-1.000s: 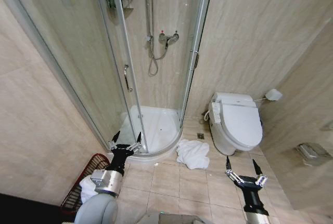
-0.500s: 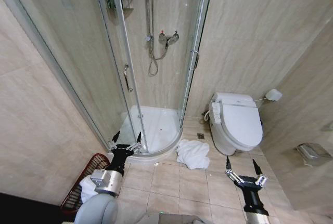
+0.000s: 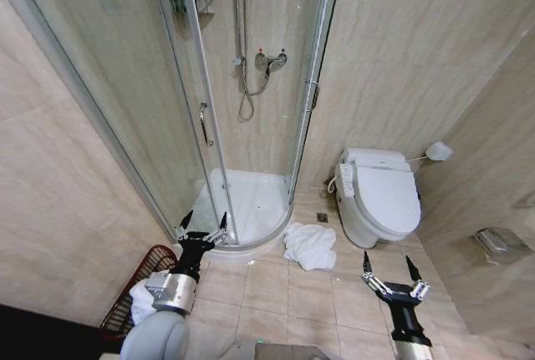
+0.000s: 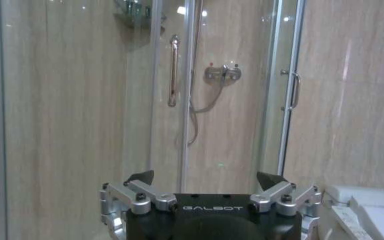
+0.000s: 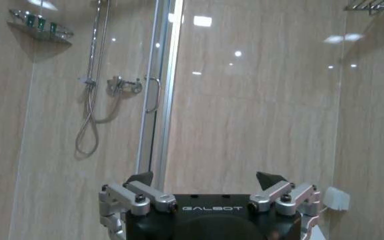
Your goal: Discard the used towel into the hamper.
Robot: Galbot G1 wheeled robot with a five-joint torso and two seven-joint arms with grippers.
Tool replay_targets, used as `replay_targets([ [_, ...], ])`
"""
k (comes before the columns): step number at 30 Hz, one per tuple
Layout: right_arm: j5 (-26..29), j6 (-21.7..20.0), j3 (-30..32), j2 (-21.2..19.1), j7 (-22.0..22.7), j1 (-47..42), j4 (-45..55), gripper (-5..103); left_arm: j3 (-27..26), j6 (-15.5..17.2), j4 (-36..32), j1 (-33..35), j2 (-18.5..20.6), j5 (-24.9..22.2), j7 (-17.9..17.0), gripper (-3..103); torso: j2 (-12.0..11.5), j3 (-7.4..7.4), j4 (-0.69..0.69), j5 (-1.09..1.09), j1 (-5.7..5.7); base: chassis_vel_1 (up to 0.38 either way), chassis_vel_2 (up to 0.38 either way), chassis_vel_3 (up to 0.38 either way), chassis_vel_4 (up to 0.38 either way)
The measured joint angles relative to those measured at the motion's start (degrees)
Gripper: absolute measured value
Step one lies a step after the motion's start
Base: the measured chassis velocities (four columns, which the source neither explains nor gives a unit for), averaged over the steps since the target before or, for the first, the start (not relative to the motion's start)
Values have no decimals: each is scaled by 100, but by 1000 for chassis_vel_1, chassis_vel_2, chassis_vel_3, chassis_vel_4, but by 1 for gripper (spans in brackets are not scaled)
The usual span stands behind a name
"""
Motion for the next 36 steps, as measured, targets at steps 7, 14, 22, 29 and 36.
replay_targets([
  [7,0,0,0,0,0,0,0,100,0,0,0,1,0,0,0,100,4,1,0,0,-2,70,-76,-56,63],
  [14,0,0,0,0,0,0,0,100,0,0,0,0,0,0,0,100,2,4,1,-1,5,0,0,0,0],
  [22,0,0,0,0,0,0,0,100,0,0,0,0,0,0,0,100,4,3,1,0,2,4,-35,2,34],
  [29,0,0,1,0,0,0,0,100,0,0,0,0,-1,0,0,100,5,4,0,0,2,3,-46,-5,21],
  [36,0,0,0,-1,0,0,0,100,0,0,0,0,0,0,0,100,5,5,1,-1,4,84,101,-84,-97],
])
